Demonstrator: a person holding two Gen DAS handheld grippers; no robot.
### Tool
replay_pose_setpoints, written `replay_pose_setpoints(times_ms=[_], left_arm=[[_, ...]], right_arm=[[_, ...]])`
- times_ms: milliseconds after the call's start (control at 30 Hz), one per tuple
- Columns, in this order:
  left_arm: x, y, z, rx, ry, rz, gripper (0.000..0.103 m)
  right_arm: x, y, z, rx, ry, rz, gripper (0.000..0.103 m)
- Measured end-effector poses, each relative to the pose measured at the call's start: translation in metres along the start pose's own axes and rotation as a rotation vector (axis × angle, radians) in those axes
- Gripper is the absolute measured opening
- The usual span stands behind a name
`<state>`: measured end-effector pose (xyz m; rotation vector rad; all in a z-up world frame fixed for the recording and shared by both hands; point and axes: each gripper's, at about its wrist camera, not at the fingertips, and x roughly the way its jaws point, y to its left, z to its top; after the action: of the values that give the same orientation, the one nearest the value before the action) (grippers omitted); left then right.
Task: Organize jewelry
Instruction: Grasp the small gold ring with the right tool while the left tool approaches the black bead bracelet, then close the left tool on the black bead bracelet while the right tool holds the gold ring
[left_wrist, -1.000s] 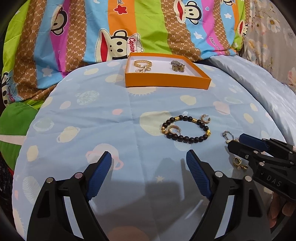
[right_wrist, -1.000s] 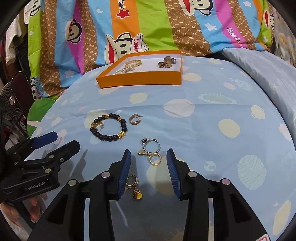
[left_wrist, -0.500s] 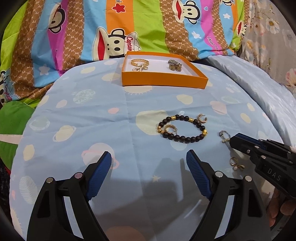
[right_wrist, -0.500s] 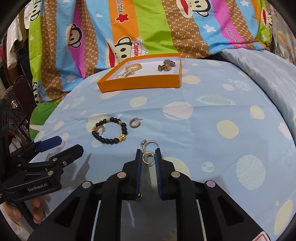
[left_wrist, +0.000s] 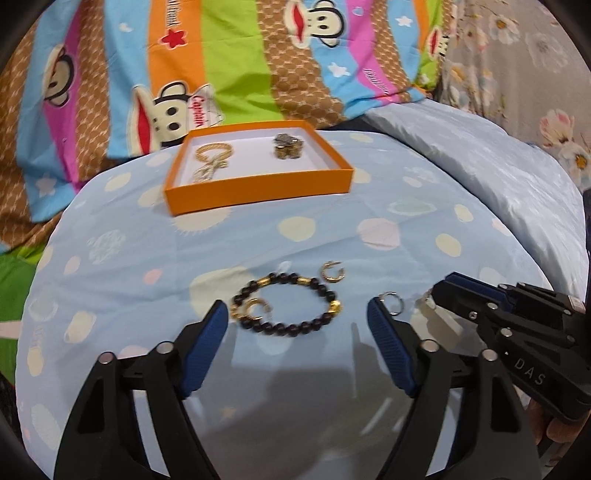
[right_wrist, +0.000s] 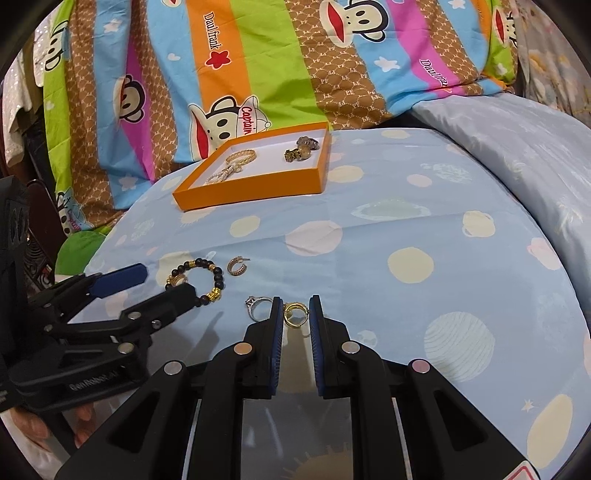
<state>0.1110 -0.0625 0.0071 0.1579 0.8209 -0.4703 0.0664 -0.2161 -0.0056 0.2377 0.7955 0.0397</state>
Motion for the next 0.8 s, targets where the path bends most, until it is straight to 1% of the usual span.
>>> replay_pose_setpoints(times_ms=[33,67,100,133,167,233,300,400,433,467,500,533,700,800], left_arm=[[0.002,-0.002,0.000,0.009,0.006,-0.008,0.063],[0.006,-0.005,0.000,0.019,0.016,-0.016,0.061],[0.009,-0.006,-0.001,0.023,0.023,-0.018,0.057],[0.014,-0.008,-0.002,0.031,0.035,-0.022,0.050],[0.017,-0.009,-0.002,0.035,0.047,-0.022,0.047],[0.024,-0.007,-0.004,0.033,0.067,-0.023,0.036],[0.028,-0.005,-0.005,0.029,0.073,-0.031,0.033],[0.027,-0.006,-0.006,0.034,0.073,-0.054,0.025],[0.027,-0.007,-0.006,0.041,0.071,-0.067,0.019],[0.026,-0.007,-0.006,0.044,0.069,-0.072,0.016],[0.026,-0.008,-0.007,0.045,0.067,-0.076,0.008],[0.026,-0.007,-0.007,0.040,0.067,-0.085,0.007],[0.021,-0.001,-0.008,0.002,0.067,-0.144,0.007],[0.011,0.000,-0.006,-0.011,0.047,-0.162,0.007]], right_arm=[[0.000,-0.001,0.000,0.004,0.001,0.000,0.013],[0.000,-0.002,0.000,0.007,0.002,0.001,0.013],[0.000,-0.002,0.000,0.012,0.004,0.003,0.013],[0.000,-0.003,0.000,0.016,0.004,0.006,0.013],[0.000,-0.003,0.000,0.020,0.005,0.009,0.013],[0.000,-0.004,0.000,0.026,0.006,0.013,0.013],[0.000,-0.005,0.000,0.030,0.008,0.018,0.013],[0.001,-0.006,0.000,0.035,0.012,0.023,0.013],[0.002,-0.007,0.000,0.036,0.013,0.023,0.013],[0.002,-0.007,0.000,0.037,0.013,0.023,0.013],[0.002,-0.007,0.000,0.038,0.014,0.024,0.013],[0.002,-0.007,0.000,0.038,0.013,0.023,0.013],[0.001,-0.006,0.000,0.035,0.008,0.026,0.013],[-0.001,-0.005,0.000,0.032,-0.002,0.031,0.013]])
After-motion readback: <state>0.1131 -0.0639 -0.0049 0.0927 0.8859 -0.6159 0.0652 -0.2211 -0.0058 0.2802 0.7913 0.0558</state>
